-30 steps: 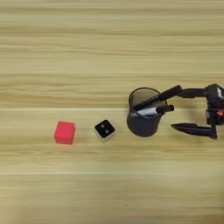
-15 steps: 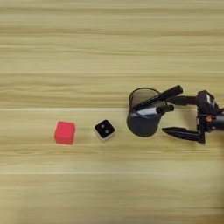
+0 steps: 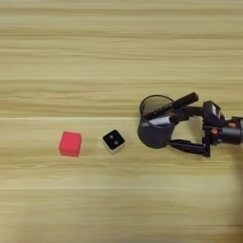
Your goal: Move the objects on the table
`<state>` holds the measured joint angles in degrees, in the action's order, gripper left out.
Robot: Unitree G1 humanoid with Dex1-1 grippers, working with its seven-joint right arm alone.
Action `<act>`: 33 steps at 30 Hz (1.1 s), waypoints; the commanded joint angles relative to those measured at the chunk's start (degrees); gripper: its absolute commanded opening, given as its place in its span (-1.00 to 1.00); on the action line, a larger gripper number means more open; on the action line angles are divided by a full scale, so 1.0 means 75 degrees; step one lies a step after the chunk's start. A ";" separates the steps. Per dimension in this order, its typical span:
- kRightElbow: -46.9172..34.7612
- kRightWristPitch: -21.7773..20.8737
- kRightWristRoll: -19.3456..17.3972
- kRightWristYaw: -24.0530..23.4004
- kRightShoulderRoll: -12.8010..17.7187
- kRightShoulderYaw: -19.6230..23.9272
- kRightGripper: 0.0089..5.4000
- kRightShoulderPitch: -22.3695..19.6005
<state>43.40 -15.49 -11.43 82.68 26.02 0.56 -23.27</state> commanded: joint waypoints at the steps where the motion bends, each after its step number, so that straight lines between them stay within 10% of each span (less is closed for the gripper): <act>1: -0.0472 0.0076 -0.0158 -0.0429 0.0073 0.0132 0.99 -0.0437; 33: -0.1380 0.0103 0.0258 -0.2112 -0.0685 -0.0270 0.99 -0.0376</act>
<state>34.45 -13.15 -9.98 70.60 21.03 -1.89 -21.30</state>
